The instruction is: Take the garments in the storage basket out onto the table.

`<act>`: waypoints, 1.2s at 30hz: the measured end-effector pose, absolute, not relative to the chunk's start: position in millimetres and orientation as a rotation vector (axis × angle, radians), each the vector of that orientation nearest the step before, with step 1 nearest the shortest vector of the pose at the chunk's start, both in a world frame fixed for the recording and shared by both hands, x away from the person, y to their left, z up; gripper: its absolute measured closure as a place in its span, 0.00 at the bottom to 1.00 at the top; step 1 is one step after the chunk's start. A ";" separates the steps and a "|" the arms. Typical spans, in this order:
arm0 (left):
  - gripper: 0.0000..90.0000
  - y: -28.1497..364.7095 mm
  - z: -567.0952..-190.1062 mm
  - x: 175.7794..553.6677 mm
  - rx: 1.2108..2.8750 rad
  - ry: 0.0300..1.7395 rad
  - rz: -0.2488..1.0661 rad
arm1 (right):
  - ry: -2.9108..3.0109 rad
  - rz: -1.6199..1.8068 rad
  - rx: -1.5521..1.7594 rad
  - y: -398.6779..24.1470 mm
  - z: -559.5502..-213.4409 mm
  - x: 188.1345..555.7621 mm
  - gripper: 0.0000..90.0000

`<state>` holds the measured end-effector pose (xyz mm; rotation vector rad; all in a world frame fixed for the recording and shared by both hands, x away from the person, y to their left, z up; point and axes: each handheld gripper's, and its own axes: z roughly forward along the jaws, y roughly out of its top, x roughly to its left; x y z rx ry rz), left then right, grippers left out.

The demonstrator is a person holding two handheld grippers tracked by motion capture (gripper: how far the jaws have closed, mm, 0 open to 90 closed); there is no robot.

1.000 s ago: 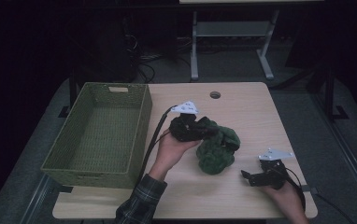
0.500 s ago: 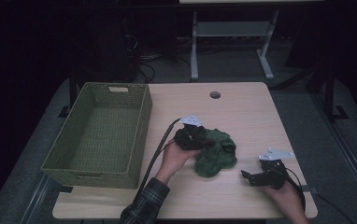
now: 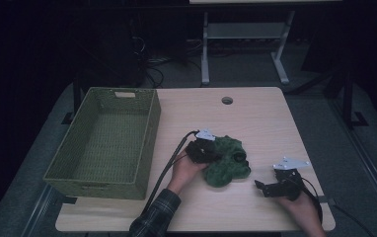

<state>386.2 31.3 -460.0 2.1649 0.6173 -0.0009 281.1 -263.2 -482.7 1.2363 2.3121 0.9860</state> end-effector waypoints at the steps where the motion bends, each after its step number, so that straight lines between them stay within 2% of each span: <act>1: 0.94 31.1 -460.1 386.2 2.167 0.613 0.002 | 2.312 0.986 1.235 -263.3 -482.7 281.2 0.08; 4: 0.86 31.2 -455.7 384.0 2.159 0.613 0.009 | 2.312 0.986 1.236 -263.2 -482.7 281.2 0.08; 8: 0.67 31.5 -446.2 379.6 2.150 0.605 0.015 | 2.312 0.986 1.237 -263.2 -482.7 281.2 0.08; 12: 0.57 32.5 -431.6 370.8 2.138 0.582 0.024 | 2.312 0.986 1.237 -263.2 -482.7 281.1 0.08; 16: 0.57 36.5 -414.7 358.4 2.102 0.554 0.009 | 2.312 0.986 1.235 -263.3 -482.7 281.2 0.08; 21: 0.61 39.5 -406.8 343.9 2.081 0.529 -0.023 | 2.313 0.986 1.235 -263.3 -482.7 280.9 0.08; 26: 0.62 37.7 -410.2 331.0 2.094 0.507 -0.051 | 2.322 0.971 1.242 -262.9 -481.2 279.9 0.09; 27: 0.62 36.7 -411.9 326.8 2.097 0.497 -0.047 | 2.334 0.967 1.239 -261.8 -479.3 279.1 0.14; 28: 0.62 35.0 -414.8 321.1 2.096 0.490 -0.050 | 2.337 0.971 1.235 -261.4 -478.6 278.5 0.16; 36: 0.61 24.7 -434.6 300.5 2.157 0.464 -0.019 | 2.351 1.009 1.189 -254.6 -474.6 277.1 0.16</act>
